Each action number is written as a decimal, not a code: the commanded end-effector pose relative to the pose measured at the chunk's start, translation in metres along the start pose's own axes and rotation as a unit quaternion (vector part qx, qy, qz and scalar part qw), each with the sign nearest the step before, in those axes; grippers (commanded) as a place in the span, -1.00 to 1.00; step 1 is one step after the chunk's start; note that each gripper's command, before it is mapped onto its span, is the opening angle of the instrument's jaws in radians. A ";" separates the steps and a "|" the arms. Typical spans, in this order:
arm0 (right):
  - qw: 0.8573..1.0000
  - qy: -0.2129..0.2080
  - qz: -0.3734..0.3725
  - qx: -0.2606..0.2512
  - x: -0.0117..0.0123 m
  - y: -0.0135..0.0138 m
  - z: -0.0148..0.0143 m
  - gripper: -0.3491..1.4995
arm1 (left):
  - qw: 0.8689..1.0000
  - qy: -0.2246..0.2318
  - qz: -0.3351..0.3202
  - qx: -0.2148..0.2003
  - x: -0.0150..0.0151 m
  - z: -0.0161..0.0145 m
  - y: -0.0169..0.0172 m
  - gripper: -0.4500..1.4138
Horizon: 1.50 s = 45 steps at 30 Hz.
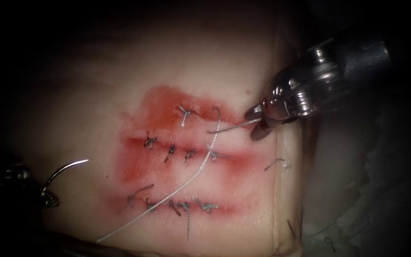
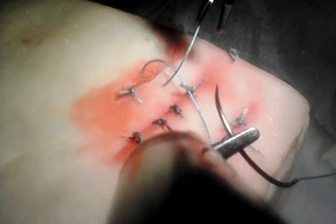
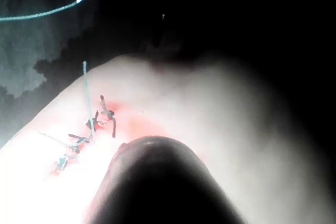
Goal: Wound Closure
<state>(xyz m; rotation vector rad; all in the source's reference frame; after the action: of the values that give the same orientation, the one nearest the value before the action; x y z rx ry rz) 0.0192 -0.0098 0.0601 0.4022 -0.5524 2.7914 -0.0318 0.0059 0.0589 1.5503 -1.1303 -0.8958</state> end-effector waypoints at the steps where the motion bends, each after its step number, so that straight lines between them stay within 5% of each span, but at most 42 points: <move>1: 1.000 0.000 -0.001 0.003 -0.0006 -0.0008 0.0012 -0.29 | 1.000 0.000 0.001 0.001 -0.0005 0.0004 0.0005 -1.00; 10: 0.999 0.036 -0.005 0.039 0.0007 -0.0023 0.0031 -0.20 | 1.000 0.000 -0.004 0.000 -0.0005 0.0004 0.0006 -1.00; 12: 0.998 0.046 -0.006 0.033 0.0008 -0.0021 0.0036 -0.38 | 1.000 0.000 -0.004 0.000 -0.0005 0.0004 0.0006 -1.00; 14: 0.998 0.062 -0.009 0.025 0.0010 -0.0017 0.0043 -1.00 | 1.000 0.000 -0.004 0.000 -0.0005 0.0004 0.0006 -1.00; 21: 0.997 0.057 0.047 0.024 0.0036 -0.0001 0.0033 -1.00 | 1.000 0.000 -0.007 0.000 -0.0004 0.0004 0.0006 -1.00; 30: 0.992 0.035 0.112 0.034 0.0171 0.0061 0.0025 -1.00 | 1.000 0.001 -0.007 -0.001 -0.0005 0.0005 0.0007 -1.00; 45: 0.986 0.039 0.160 0.027 0.0248 0.0095 0.0009 -1.00 | 1.000 0.001 -0.007 -0.001 -0.0005 0.0005 0.0007 -1.00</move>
<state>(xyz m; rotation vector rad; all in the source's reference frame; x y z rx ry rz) -0.0074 -0.0133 0.0651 0.2266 -0.5696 3.1223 -0.0319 0.0058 0.0590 1.5590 -1.1157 -0.9072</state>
